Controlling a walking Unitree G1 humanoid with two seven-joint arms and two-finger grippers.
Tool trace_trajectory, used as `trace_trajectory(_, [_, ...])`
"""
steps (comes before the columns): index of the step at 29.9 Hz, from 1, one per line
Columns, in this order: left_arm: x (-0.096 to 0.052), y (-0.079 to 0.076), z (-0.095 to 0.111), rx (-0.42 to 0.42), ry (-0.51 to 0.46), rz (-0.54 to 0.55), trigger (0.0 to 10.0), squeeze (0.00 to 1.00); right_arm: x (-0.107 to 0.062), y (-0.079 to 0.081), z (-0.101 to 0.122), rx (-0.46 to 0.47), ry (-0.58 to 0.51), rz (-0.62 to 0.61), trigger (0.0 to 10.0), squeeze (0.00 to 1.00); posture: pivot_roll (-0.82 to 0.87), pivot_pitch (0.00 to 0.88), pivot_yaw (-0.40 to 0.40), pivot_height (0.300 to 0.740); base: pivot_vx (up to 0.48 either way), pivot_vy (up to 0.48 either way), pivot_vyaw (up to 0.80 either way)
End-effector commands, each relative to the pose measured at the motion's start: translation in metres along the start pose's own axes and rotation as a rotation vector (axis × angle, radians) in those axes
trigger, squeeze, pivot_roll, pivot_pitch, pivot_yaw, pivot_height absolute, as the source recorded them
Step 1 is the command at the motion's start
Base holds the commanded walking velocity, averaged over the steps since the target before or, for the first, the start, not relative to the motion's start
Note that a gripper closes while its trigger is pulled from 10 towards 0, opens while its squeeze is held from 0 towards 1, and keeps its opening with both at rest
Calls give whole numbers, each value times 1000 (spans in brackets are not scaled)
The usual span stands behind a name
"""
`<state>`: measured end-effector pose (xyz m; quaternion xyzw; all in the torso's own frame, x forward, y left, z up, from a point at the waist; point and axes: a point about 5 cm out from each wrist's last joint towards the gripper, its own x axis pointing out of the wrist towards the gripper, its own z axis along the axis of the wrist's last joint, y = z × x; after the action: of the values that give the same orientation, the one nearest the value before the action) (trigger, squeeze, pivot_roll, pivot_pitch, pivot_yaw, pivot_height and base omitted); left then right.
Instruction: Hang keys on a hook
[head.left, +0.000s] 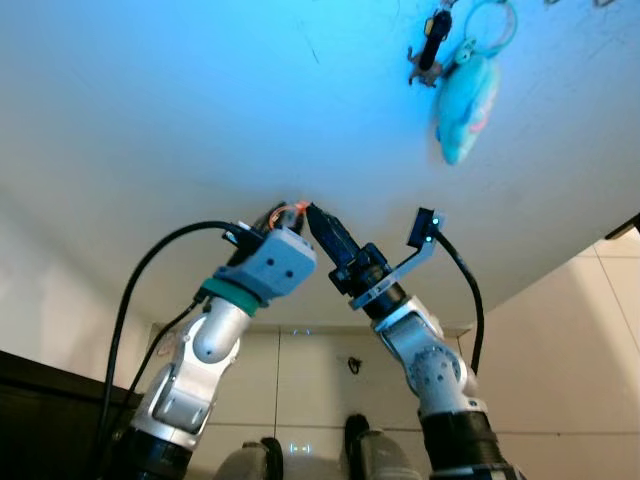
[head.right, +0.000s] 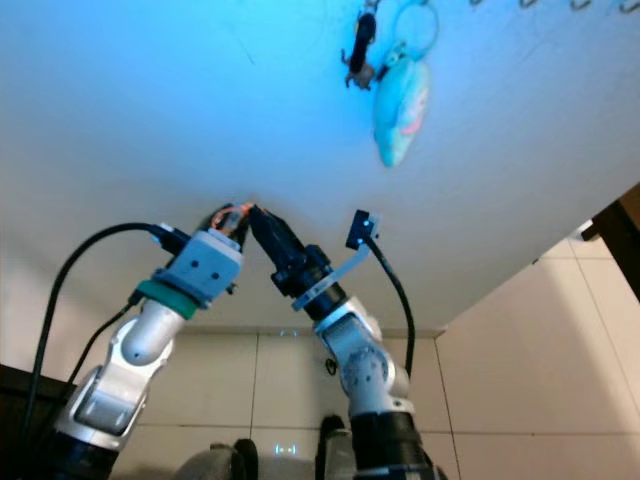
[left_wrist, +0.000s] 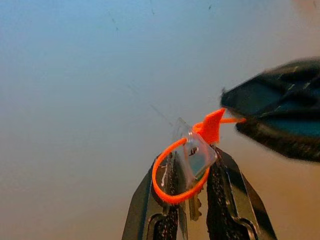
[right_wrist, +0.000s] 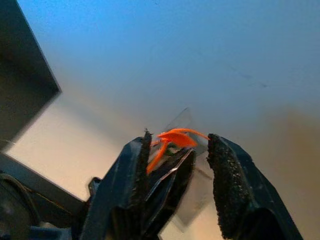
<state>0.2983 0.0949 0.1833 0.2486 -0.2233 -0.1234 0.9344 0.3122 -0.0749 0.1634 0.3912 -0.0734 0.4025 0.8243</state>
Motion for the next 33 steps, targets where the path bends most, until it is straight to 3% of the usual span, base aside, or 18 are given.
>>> trace_trajectory(1, [-5, -3, -6, -8, 32, -9, 0, 0, -16, -6, 11, -163, 22, -69, 10000, 0, -111, 198, 60, 740, 0, 0, 0])
trace_trajectory(2, [-5, -3, -7, -9, 35, -8, 0, 0, -26, -8, 19, -236, 30, -96, 10000, 0, -113, 200, 60, 740, 0, 0, 0])
trace_trajectory(6, [-6, -2, -9, -11, 43, -8, 0, 0, -44, -10, 32, -285, 29, -115, 10000, 0, -125, 204, 63, 740, 0, 0, 0])
trace_trajectory(8, [-6, -2, -11, -15, 46, -8, 0, 0, -65, -14, 40, -312, 46, -141, 10000, 0, -136, 208, 64, 740, 0, 0, 0])
trace_trajectory(9, [-6, -2, -11, -15, 46, -8, 0, 0, -65, -14, 40, -312, 46, -141, 10000, 0, -136, 208, 64, 740, 0, 0, 0])
trace_trajectory(10, [-4, -1, -10, -26, 49, -1, 0, 0, -79, -21, 40, -376, 88, -200, 10000, 0, -138, 210, 64, 740, 0, 0, 0])
trace_trajectory(11, [-4, -1, -10, -26, 49, -1, 0, 0, -79, -21, 40, -376, 88, -200, 10000, 0, -138, 210, 64, 740, 0, 0, 0])
trace_trajectory(12, [-2, 1, -10, -38, 51, 9, 0, 0, -90, -29, 36, -480, 166, -270, 10000, 0, -143, 211, 67, 740, 0, 0, 0])
trace_trajectory(13, [-2, 1, -10, -38, 51, 9, 0, 0, -90, -29, 36, -480, 166, -270, 10000, 0, -143, 211, 67, 740, 0, 0, 0])
trace_trajectory(14, [1, 2, -9, -59, 55, 18, 0, 0, -98, -36, 29, -614, 239, -336, 10000, 0, -147, 213, 70, 740, 0, 0, 0])
trace_trajectory(15, [1, 2, -9, -59, 55, 18, 0, 0, -98, -36, 29, -614, 239, -336, 10000, 0, -147, 213, 70, 740, 0, 0, 0])
trace_trajectory(17, [3, 2, -5, -109, 41, -2, 0, 0, -96, -38, 15, -817, 308, -366, 10000, 0, -150, 214, 72, 740, 0, 0, 0])
trace_trajectory(22, [4, 2, -1, -143, 27, -6, 0, 0, -89, -36, 11, -856, 280, -383, 10000, 0, -148, 214, 70, 740, 0, 0, 0])
trace_trajectory(24, [7, 4, 10, -180, -16, -13, 0, 0, -73, -29, 1, -905, 221, -401, 10000, 0, -131, 212, 65, 740, 0, 0, 0])
trace_trajectory(28, [8, 5, 14, -184, -29, -16, 0, 0, -67, -26, -3, -926, 203, -400, 10000, 0, -130, 211, 64, 740, 0, 0, 0])
trace_trajectory(33, [5, 0, 14, -183, -30, -43, 0, 0, -47, -12, -6, -948, 125, -344, 10000, 0, -134, 210, 64, 740, 0, 0, 0])
